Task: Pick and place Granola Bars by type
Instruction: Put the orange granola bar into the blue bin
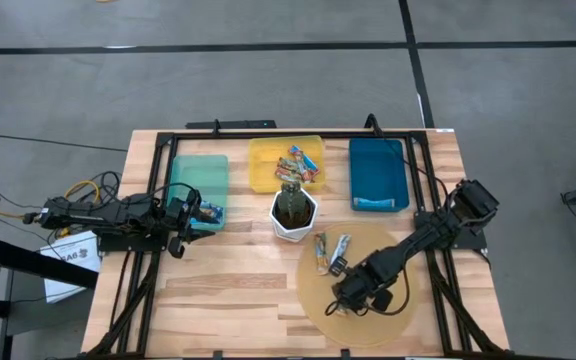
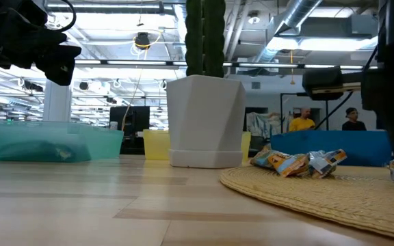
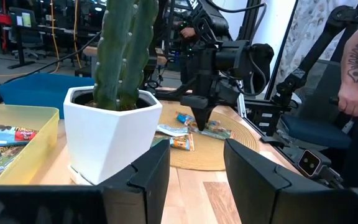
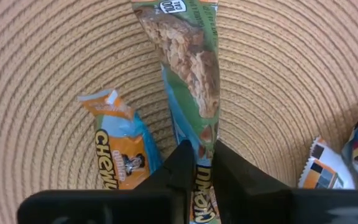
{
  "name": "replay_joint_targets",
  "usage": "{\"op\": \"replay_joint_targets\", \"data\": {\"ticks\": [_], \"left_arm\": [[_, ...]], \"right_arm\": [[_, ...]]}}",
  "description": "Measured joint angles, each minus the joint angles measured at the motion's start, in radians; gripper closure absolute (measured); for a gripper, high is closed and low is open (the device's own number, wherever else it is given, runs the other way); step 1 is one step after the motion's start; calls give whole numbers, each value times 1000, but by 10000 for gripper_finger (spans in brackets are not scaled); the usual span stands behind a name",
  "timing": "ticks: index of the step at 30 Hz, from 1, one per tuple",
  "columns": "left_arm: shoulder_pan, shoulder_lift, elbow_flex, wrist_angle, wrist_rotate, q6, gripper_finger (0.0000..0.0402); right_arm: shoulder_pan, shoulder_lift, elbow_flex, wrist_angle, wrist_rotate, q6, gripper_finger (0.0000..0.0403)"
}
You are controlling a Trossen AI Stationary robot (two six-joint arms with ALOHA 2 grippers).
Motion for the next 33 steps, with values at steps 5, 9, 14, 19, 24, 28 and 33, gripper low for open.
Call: {"op": "replay_joint_targets", "data": {"ticks": [5,9,14,19,24,28,33], "left_arm": [[0,0,0,0,0,0,257],[0,0,0,0,0,0,257],[0,0,0,0,0,0,257],[0,0,0,0,0,0,257],[0,0,0,0,0,0,257],[0,0,0,0,0,0,257],[0,0,0,0,0,0,257]], "right_arm": [[-21,-4,22,-19,-72,52,380],[-33,-32,44,-53,-96,70,391],[-51,-110,45,-76,-99,134,384],[-90,-218,45,-161,-99,262,389],[-139,-346,45,-204,-99,376,391],[-183,-459,45,-196,-99,444,381],[-241,-588,45,-185,-98,486,385]]}}
